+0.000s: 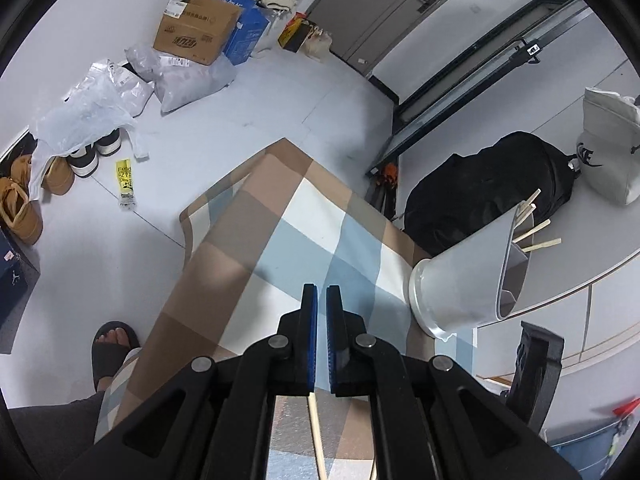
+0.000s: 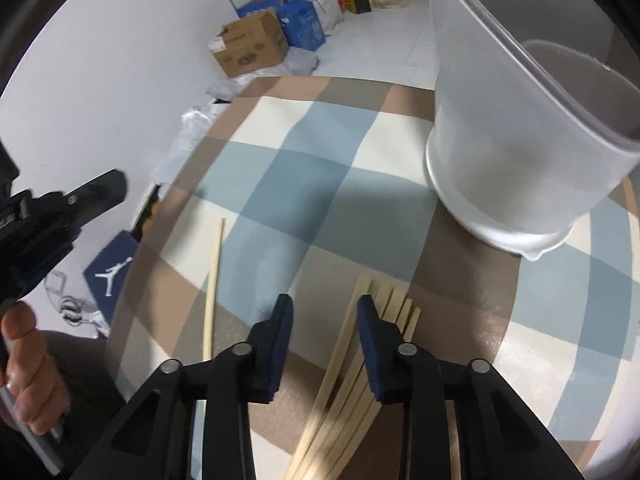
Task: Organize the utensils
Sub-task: 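Close the left tool on one wooden stick while the right tool grasps another, then lift both held sticks off the rug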
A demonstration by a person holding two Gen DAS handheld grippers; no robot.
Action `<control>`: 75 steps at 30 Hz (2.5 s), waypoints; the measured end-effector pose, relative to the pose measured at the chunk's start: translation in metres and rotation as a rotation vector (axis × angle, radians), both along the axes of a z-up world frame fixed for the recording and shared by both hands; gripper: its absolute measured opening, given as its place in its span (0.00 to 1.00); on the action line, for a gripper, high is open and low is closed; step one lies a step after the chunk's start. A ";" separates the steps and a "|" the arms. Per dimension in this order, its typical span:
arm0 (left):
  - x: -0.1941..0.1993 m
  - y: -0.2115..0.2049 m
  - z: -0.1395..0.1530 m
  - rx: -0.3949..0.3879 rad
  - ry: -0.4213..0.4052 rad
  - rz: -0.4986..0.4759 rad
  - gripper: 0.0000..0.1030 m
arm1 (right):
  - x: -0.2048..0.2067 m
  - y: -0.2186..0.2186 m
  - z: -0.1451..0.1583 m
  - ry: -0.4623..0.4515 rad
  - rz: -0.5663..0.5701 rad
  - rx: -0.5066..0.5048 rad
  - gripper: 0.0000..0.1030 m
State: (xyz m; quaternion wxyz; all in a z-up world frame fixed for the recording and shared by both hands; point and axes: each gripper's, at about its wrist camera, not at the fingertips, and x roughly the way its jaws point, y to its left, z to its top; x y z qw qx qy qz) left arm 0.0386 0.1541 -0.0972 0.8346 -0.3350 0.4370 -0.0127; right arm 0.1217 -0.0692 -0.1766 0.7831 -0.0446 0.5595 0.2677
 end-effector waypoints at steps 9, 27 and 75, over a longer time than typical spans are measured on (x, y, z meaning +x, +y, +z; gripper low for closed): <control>0.000 -0.001 -0.004 0.096 0.076 -0.020 0.16 | 0.004 0.017 -0.004 -0.027 0.015 -0.112 0.30; 0.003 -0.021 -0.021 0.208 0.175 -0.124 0.50 | -0.006 -0.025 0.040 -0.139 -0.120 0.108 0.05; -0.001 -0.025 0.001 0.189 0.045 -0.040 0.01 | -0.027 -0.019 0.056 -0.123 0.024 0.180 0.26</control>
